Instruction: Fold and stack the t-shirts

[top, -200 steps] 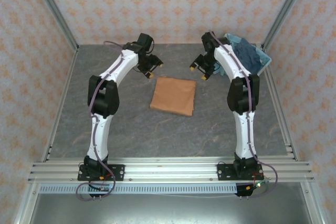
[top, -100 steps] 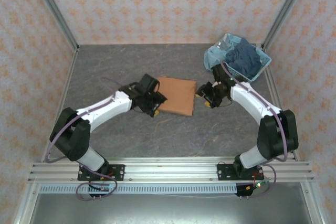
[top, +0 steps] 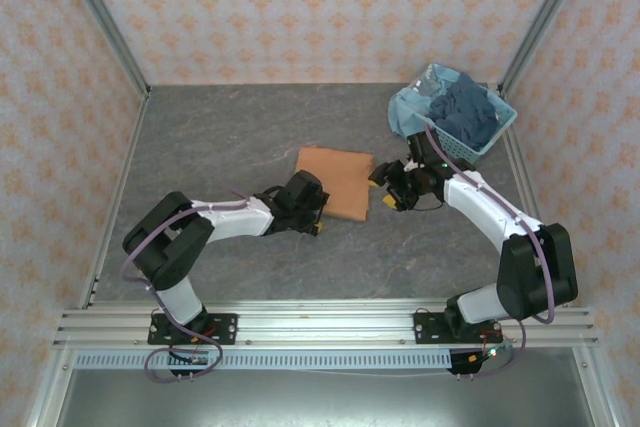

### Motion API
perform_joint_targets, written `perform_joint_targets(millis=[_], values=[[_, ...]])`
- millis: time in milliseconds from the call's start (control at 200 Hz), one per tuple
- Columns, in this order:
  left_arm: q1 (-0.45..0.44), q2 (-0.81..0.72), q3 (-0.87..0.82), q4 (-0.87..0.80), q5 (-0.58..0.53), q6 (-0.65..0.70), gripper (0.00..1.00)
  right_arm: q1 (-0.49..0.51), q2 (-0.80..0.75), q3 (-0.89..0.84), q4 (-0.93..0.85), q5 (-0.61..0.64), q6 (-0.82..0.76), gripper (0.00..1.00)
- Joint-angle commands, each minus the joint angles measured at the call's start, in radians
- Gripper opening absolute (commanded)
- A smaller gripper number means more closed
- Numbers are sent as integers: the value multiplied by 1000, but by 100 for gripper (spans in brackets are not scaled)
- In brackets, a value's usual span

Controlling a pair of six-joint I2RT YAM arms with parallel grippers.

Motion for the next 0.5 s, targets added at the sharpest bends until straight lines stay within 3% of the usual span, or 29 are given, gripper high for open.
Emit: perform_joint_targets(millis=[0, 230, 495], values=[[-18, 40, 36, 44, -45, -52, 60, 5, -40, -5, 36, -41, 29, 60], [-20, 128, 79, 78, -115, -83, 42, 3, -50, 22, 26, -56, 41, 60], [14, 176, 114, 103, -197, -106, 5, 2, -52, 23, 6, -53, 38, 60]])
